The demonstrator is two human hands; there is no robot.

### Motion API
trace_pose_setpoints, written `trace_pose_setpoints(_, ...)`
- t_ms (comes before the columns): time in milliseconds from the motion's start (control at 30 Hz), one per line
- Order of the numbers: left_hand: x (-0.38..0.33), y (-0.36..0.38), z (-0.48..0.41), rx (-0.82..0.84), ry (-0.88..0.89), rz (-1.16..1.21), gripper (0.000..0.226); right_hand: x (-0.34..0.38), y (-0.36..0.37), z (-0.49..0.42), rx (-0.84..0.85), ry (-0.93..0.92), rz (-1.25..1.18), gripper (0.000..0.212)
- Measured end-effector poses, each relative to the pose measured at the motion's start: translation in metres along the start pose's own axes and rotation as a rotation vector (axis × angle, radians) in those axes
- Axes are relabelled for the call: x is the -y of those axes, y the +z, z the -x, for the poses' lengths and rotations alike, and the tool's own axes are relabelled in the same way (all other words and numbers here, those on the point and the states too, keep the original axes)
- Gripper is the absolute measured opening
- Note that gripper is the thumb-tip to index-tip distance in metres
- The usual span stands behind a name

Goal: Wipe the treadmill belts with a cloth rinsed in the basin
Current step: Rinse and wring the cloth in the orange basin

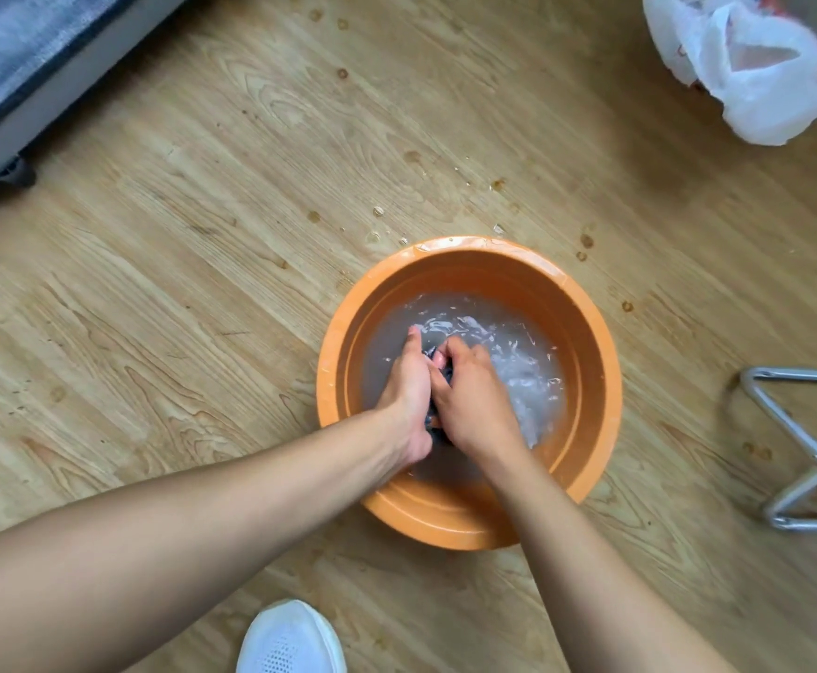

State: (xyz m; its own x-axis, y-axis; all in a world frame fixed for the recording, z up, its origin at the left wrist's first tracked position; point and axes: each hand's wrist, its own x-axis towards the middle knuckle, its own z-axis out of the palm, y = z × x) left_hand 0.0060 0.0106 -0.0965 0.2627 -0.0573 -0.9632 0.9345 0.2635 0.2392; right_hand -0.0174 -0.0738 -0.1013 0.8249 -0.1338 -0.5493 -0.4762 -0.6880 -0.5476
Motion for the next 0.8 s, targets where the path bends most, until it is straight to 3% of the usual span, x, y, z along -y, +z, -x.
trace_pose_setpoints(100,0.0,-0.003,0.009,0.005,0.034,-0.067,0.061,0.005,0.004,-0.016,0.018,0.049,0.016,0.029)
trace_pose_setpoints(233,0.001,-0.001,0.008,-0.13,0.157,-0.164,0.056,0.013,0.0,-0.04,0.052,0.078,0.029,0.038)
trace_pose_setpoints(300,0.003,0.002,0.006,-0.173,0.193,-0.22,0.053,0.017,-0.003,-0.05,0.056,0.093,0.045,0.033)
trace_pose_setpoints(367,0.007,0.003,0.001,-0.184,0.294,-0.271,0.045,0.02,-0.008,-0.057,0.062,0.124,0.077,0.015)
trace_pose_setpoints(500,0.013,-0.008,0.017,-0.177,0.463,-0.473,0.05,0.014,-0.024,-0.059,-0.002,0.081,0.191,0.025)
trace_pose_setpoints(600,0.014,-0.021,0.031,-0.243,0.612,-0.498,0.03,-0.007,-0.027,-0.058,-0.074,0.038,0.232,0.02)
trace_pose_setpoints(700,0.003,-0.03,0.034,-0.252,0.603,-0.585,0.039,-0.024,-0.028,-0.053,-0.107,0.143,-0.053,0.033)
trace_pose_setpoints(767,-0.007,-0.034,0.037,-0.21,0.655,-0.725,0.04,-0.024,-0.037,-0.039,-0.007,0.211,-0.37,0.047)
trace_pose_setpoints(800,-0.009,-0.034,0.039,-0.195,0.745,-0.833,0.03,-0.022,-0.041,-0.03,0.059,0.194,-0.481,0.042)
